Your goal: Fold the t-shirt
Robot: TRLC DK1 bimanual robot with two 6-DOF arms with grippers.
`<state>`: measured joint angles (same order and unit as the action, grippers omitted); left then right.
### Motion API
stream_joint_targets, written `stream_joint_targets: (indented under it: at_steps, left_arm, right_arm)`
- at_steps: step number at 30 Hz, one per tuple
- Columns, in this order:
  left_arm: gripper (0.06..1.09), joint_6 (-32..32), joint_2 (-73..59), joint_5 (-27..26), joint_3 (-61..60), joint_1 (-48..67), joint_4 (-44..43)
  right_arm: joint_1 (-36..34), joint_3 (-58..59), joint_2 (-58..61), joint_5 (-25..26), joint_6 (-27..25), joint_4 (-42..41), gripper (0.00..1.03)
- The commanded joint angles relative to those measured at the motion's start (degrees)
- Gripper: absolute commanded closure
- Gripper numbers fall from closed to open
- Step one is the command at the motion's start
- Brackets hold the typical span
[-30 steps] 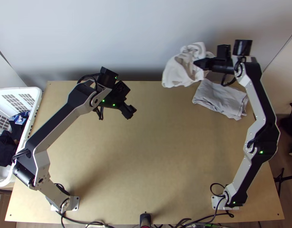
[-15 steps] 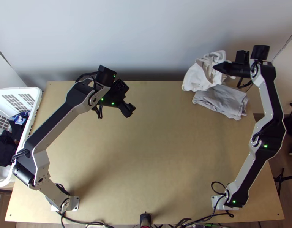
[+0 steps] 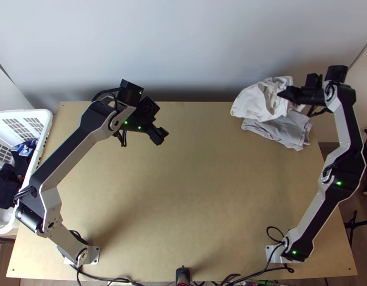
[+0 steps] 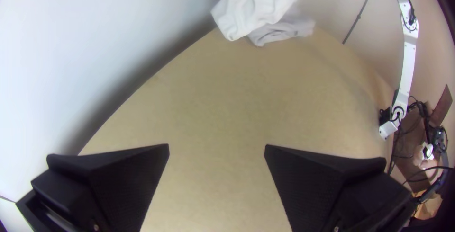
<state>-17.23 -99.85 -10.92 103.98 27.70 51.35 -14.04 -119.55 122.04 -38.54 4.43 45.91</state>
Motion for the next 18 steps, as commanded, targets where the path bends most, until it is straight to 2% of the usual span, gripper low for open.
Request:
stream_joint_targets:
  at_steps: [1,7,18]
  left_arm:
    - [0.1,-0.3,0.0,-0.1,0.4,-0.3,0.1]
    - [0.1,-0.3,-0.5,-0.2,0.6,-0.4,0.1]
    - [0.1,-0.3,-0.7,-0.2,1.0,0.0,0.0]
  right_arm:
    - [-4.4,7.2,-1.4,1.3,-2.1,1.5,1.0]
    - [-9.0,17.5,-4.3,4.8,-5.7,-2.5,1.0]
    - [-16.0,22.2,-2.1,7.8,-7.4,-5.7,1.0]
